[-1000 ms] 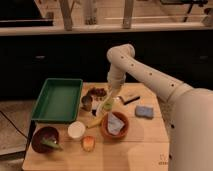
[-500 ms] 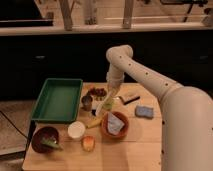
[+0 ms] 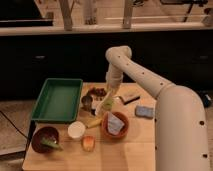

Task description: Place brush in plastic cup

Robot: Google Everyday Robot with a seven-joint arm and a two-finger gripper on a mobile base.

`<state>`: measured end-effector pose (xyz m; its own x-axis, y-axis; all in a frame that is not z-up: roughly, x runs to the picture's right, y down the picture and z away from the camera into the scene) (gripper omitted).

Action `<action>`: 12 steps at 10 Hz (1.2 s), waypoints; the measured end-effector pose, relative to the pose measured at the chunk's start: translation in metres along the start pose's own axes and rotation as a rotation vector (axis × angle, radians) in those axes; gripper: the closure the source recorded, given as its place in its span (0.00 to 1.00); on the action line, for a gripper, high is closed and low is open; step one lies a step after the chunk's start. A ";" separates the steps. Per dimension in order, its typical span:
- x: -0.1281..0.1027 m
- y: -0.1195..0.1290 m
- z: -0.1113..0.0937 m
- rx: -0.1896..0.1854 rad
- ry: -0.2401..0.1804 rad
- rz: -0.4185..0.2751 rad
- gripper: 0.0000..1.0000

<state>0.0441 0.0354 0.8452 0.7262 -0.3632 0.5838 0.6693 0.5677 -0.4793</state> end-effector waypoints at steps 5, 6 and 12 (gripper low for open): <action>0.011 -0.001 0.007 -0.016 -0.017 0.010 0.96; 0.014 0.000 0.007 -0.016 -0.020 0.015 0.96; 0.019 -0.001 0.012 -0.031 -0.060 0.022 0.49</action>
<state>0.0552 0.0370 0.8649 0.7306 -0.3055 0.6107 0.6585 0.5519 -0.5117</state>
